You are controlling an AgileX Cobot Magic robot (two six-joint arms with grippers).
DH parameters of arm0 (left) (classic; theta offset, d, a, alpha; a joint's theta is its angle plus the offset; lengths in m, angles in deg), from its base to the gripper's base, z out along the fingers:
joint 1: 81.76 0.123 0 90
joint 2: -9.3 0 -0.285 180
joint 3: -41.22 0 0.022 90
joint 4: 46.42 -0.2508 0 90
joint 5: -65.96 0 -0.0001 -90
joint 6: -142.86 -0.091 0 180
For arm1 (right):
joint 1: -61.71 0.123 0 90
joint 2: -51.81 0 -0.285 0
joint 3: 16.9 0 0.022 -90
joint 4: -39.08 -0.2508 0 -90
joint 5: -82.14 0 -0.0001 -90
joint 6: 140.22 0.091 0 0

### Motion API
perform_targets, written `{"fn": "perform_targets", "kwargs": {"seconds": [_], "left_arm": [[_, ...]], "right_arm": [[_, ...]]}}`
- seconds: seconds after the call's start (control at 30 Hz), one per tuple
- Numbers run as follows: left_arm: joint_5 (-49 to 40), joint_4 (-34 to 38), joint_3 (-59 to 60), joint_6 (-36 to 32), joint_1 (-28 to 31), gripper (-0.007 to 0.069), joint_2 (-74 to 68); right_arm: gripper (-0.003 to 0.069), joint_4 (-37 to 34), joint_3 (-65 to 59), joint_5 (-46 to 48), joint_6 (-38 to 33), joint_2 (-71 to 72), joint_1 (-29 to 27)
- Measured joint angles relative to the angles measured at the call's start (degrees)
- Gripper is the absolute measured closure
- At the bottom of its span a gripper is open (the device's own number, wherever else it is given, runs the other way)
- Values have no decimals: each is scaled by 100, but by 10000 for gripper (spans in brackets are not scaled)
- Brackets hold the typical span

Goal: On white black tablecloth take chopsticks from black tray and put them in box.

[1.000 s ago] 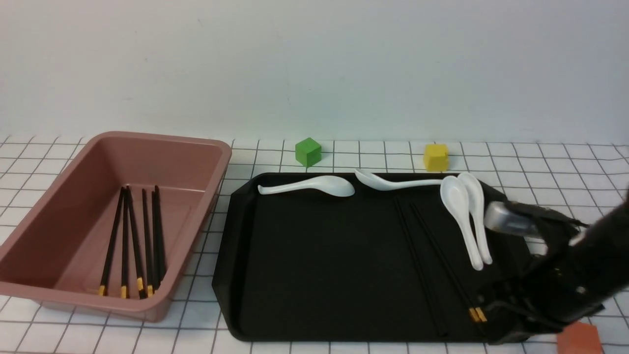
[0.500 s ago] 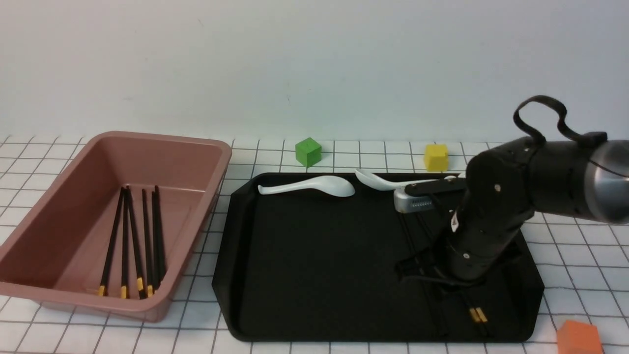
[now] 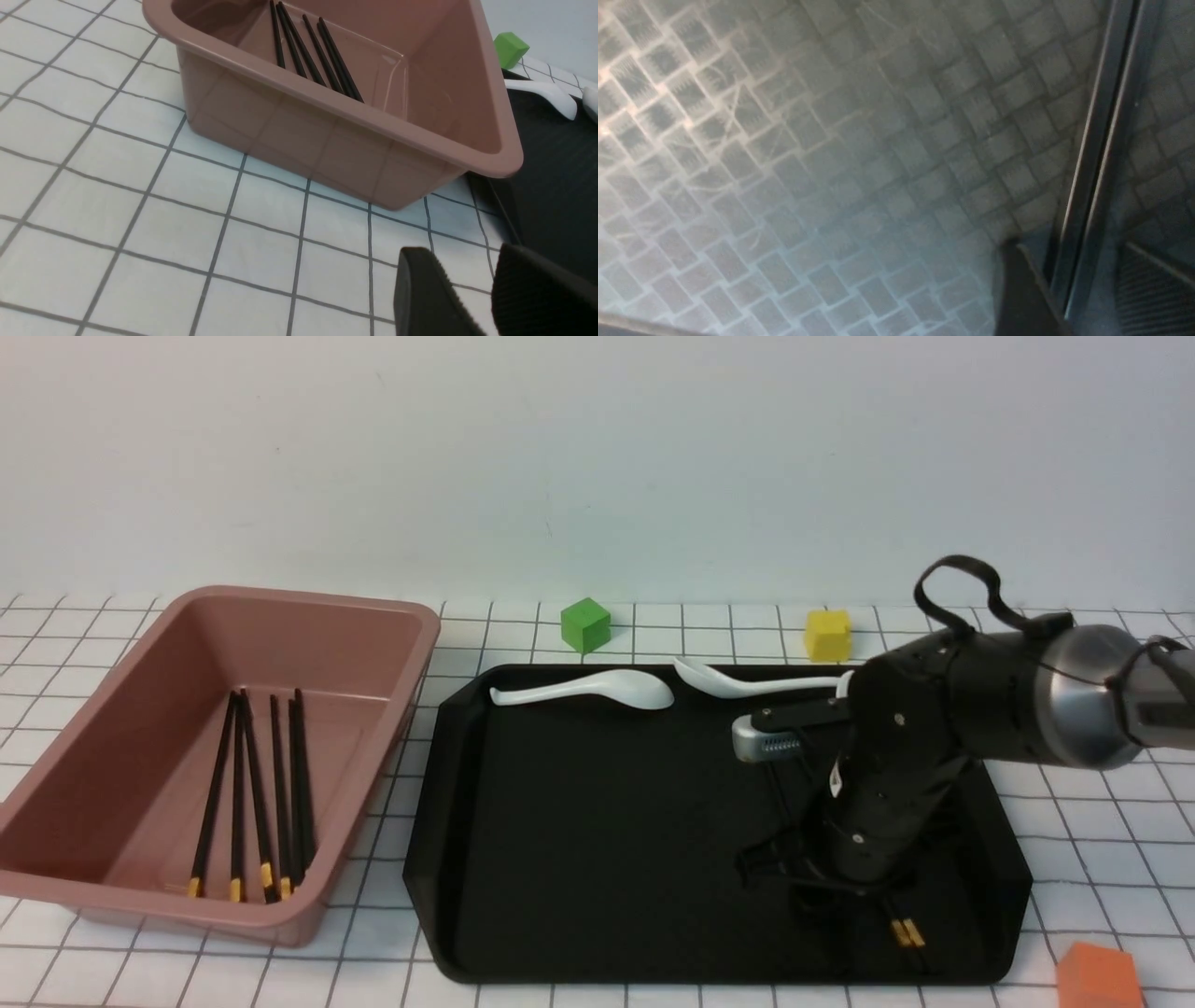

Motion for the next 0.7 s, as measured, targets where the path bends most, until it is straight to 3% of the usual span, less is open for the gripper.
{"fn": "perform_targets", "kwargs": {"seconds": [0.13,0.27,0.53,0.7], "left_arm": [[0,0,0,0,0,386,0],[0,0,0,0,0,386,0],[0,0,0,0,0,386,0],[0,0,0,0,0,386,0]], "right_arm": [[416,46,24,89,0,-12,0],[544,160,24,140,-8,-13,0],[547,3,-8,476,-27,309,0],[547,-700,190,891,-35,1228,20]]}}
